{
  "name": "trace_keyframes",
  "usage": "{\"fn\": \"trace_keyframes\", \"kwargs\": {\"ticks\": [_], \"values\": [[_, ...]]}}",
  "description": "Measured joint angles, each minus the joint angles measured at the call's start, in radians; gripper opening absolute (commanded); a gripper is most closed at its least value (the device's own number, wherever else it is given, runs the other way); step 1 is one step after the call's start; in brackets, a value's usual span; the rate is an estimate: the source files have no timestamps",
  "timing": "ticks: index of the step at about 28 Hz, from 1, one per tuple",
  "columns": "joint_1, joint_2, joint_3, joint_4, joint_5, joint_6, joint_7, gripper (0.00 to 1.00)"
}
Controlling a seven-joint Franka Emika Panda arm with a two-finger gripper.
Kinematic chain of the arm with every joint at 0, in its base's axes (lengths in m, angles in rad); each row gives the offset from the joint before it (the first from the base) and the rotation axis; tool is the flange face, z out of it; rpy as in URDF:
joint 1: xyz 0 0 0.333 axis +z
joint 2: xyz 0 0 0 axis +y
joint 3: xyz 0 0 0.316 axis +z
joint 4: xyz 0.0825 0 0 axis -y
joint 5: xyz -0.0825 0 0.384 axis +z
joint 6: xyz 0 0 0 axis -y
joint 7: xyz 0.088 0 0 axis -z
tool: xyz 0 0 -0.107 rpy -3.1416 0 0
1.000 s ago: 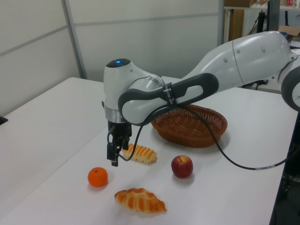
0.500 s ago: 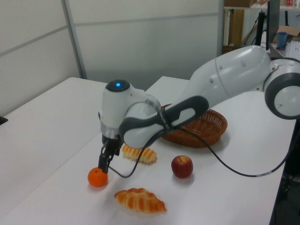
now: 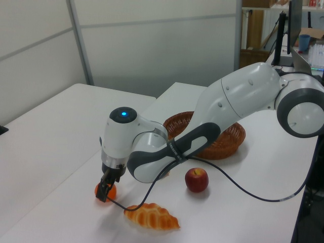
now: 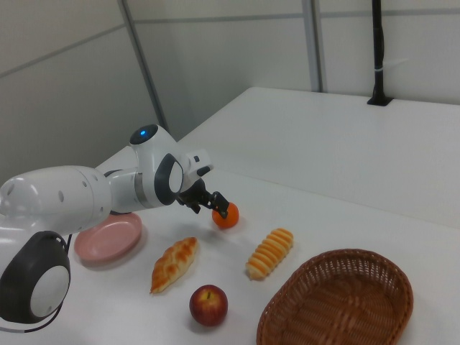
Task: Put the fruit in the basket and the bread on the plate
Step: 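Close the gripper on the orange tangerine and lift it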
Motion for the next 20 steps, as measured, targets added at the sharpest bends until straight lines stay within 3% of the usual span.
{"fn": "trace_keyframes", "kwargs": {"ticks": [5,11,15,20], "values": [[0.02,0.025,-0.033,0.0,-0.007,0.05,0.011,1.0],[0.082,0.059,-0.124,0.003,-0.009,0.143,0.027,1.0],[0.101,0.073,-0.141,0.011,-0.009,0.167,0.041,1.0],[0.109,0.079,-0.145,0.022,-0.01,0.184,0.052,0.81]]}}
